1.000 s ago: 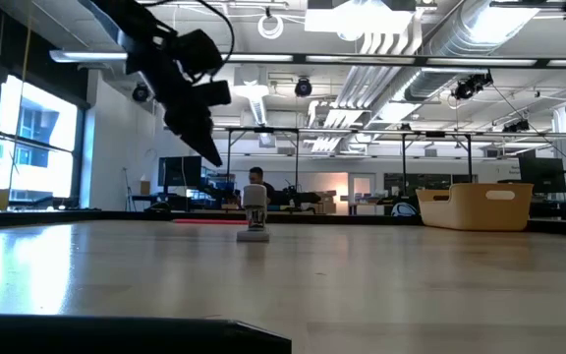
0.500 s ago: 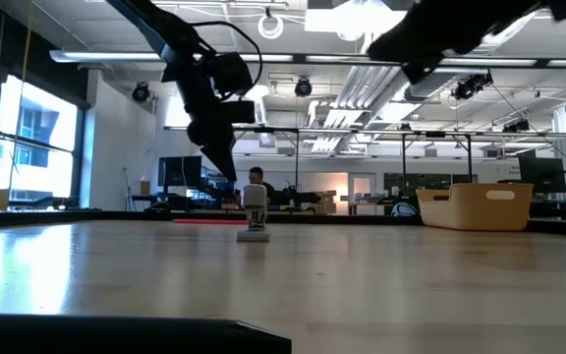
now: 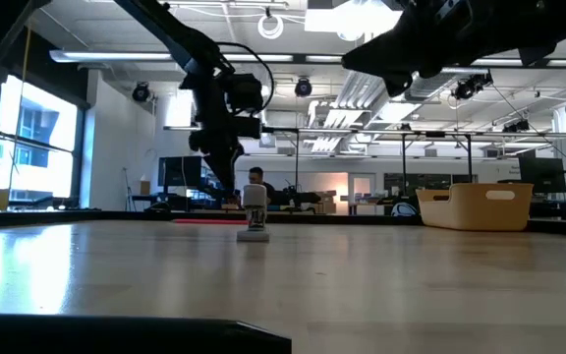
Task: Sort crayons/erasers/pens/pencils in bins
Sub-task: Put the pink pencil into the yellow bin
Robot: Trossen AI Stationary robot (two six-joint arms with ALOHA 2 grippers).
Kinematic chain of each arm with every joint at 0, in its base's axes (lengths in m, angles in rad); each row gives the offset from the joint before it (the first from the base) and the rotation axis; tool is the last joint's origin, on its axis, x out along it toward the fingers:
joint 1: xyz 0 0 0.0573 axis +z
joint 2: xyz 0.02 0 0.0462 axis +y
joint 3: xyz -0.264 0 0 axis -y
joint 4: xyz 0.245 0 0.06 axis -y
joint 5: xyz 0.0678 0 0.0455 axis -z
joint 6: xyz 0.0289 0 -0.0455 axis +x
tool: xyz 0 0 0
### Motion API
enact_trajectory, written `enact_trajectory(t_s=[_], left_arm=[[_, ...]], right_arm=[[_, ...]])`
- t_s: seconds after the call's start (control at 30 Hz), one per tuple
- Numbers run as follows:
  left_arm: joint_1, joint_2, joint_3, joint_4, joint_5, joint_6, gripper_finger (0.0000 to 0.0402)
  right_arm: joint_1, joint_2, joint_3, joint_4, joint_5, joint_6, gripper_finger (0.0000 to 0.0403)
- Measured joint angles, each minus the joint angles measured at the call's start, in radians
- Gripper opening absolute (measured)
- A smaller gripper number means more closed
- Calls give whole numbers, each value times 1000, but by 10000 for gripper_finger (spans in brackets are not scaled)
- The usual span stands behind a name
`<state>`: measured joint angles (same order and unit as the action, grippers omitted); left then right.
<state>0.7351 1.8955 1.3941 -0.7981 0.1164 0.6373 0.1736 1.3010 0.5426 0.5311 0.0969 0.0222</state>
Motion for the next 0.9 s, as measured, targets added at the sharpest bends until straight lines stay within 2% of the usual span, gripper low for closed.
enact_trajectory(t_s=[0.3,0.4,0.77,0.9], left_arm=[[20,77,22,-34,-62,55,1],[11,86,23,-1,-111,55,8],[66,118,28,78,-128,46,95],[94,144,58,77,-138,39,111]], right_arm=[[5,0,0,17,12,-48,0],[5,1,0,4,12,-49,0],[5,1,0,3,6,-57,0],[5,1,-1,4,6,-67,0]])
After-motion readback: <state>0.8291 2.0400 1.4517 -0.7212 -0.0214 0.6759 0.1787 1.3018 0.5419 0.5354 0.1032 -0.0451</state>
